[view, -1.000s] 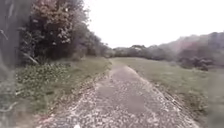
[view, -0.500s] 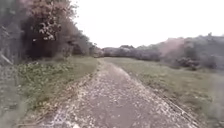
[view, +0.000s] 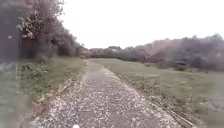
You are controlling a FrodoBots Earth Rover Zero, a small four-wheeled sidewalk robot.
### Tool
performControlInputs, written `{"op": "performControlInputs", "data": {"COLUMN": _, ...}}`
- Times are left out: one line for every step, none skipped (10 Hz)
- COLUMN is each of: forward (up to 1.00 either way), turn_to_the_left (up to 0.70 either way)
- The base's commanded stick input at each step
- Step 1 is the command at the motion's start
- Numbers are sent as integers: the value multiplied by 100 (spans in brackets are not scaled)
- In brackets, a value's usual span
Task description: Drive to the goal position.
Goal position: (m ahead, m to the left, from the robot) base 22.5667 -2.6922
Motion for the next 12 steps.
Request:
{"op": "performControlInputs", "data": {"forward": 100, "turn_to_the_left": 0}}
{"op": "performControlInputs", "data": {"forward": 100, "turn_to_the_left": 0}}
{"op": "performControlInputs", "data": {"forward": 100, "turn_to_the_left": 0}}
{"op": "performControlInputs", "data": {"forward": 100, "turn_to_the_left": 0}}
{"op": "performControlInputs", "data": {"forward": 100, "turn_to_the_left": 0}}
{"op": "performControlInputs", "data": {"forward": 100, "turn_to_the_left": 0}}
{"op": "performControlInputs", "data": {"forward": 100, "turn_to_the_left": 0}}
{"op": "performControlInputs", "data": {"forward": 100, "turn_to_the_left": 0}}
{"op": "performControlInputs", "data": {"forward": 100, "turn_to_the_left": 0}}
{"op": "performControlInputs", "data": {"forward": 100, "turn_to_the_left": 0}}
{"op": "performControlInputs", "data": {"forward": 100, "turn_to_the_left": 0}}
{"op": "performControlInputs", "data": {"forward": 100, "turn_to_the_left": 0}}
